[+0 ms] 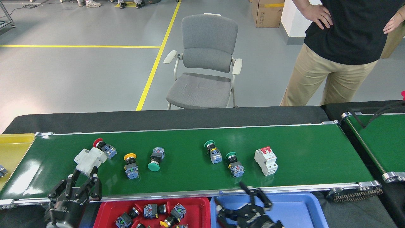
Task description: Pick switch part from conveyor to tray
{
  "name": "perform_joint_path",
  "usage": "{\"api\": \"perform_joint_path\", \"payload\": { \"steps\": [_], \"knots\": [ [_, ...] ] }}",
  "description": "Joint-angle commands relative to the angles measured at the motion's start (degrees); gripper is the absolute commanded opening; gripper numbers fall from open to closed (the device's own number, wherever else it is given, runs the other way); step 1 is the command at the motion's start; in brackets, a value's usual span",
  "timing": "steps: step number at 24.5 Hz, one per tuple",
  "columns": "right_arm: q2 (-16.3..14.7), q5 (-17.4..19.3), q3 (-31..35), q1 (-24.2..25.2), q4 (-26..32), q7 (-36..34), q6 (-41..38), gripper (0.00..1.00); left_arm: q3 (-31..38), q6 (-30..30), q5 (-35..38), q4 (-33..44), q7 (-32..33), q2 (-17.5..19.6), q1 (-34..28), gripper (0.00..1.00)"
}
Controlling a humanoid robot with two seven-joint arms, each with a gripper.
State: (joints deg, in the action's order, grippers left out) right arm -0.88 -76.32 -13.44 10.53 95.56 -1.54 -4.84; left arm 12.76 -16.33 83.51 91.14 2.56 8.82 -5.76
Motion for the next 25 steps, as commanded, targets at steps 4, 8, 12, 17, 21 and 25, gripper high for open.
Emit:
{"api": "perform_joint_path", "payload": {
  "steps": [4, 8, 12, 17, 21, 25],
  "knots": [
    [0.97, 0.12, 3.86, 4.85, 0.85, -10.77, 16.53, 1.0, -0.46, -13.29, -0.28, 8.44, -0.54, -0.56, -4.97, 0.08],
    [0.53, 0.12, 3.6, 4.15, 0.76, -11.12, 20.05, 1.0, -4.5, -23.84, -0.81, 10.55, -0.54, -3.37, -5.32, 0.08],
    [-0.44, -0.32, 0.44, 0.2, 0.59, -7.43, 19.87, 1.0, -15.93, -26.12, -0.46, 10.64, -0.01, -4.87, -5.23, 0.08],
    [-2.9, -0.58, -6.06, -7.44, -1.78, 1.62, 19.78, 1.0, -29.28, -22.26, 6.66, 10.47, 0.43, -6.97, -4.61, 0.08],
    [-2.63, -0.4, -10.46, -13.43, -6.44, 5.32, 19.43, 1.0, -31.31, -21.64, 9.39, 10.38, 0.52, -9.17, -3.82, 0.08],
    [-0.79, 0.04, -12.4, -17.47, -11.19, 7.34, 16.62, 1.0, -31.4, -21.73, 9.83, 10.38, 0.52, -9.0, -3.74, 0.09]
  ]
}}
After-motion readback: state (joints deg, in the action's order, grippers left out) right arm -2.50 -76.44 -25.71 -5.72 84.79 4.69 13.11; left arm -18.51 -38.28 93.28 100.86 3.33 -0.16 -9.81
